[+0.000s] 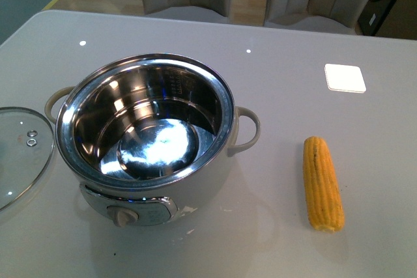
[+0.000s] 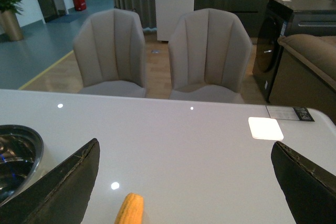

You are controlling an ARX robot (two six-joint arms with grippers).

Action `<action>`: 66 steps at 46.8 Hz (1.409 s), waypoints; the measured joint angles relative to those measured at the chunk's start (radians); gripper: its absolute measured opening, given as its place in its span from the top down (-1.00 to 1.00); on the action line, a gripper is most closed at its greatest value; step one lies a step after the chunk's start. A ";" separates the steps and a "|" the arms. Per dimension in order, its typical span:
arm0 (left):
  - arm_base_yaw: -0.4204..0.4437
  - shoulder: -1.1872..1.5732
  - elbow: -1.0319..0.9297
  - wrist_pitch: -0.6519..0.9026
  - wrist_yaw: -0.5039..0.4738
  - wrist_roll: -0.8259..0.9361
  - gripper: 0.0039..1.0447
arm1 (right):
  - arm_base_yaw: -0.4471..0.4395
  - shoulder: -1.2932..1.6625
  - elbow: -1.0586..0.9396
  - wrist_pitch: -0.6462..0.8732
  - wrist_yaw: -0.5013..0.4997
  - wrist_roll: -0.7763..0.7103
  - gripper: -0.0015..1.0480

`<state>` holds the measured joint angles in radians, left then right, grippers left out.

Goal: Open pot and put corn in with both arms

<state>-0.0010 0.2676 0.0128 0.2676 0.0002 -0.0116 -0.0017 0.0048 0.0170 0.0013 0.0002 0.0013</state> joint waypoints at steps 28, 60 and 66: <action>0.000 -0.259 0.001 -0.264 0.000 0.001 0.94 | 0.000 0.000 0.000 0.000 0.000 0.000 -0.83; 0.000 -0.261 0.001 -0.266 0.000 0.001 -0.54 | 0.000 0.000 0.000 0.000 0.000 0.000 -0.83; 0.000 -0.261 0.001 -0.266 0.000 0.001 -0.89 | 0.000 0.000 0.000 0.000 0.000 0.000 -0.83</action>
<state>-0.0010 0.0063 0.0135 0.0013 0.0002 -0.0105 -0.0017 0.0048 0.0170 0.0013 0.0002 0.0013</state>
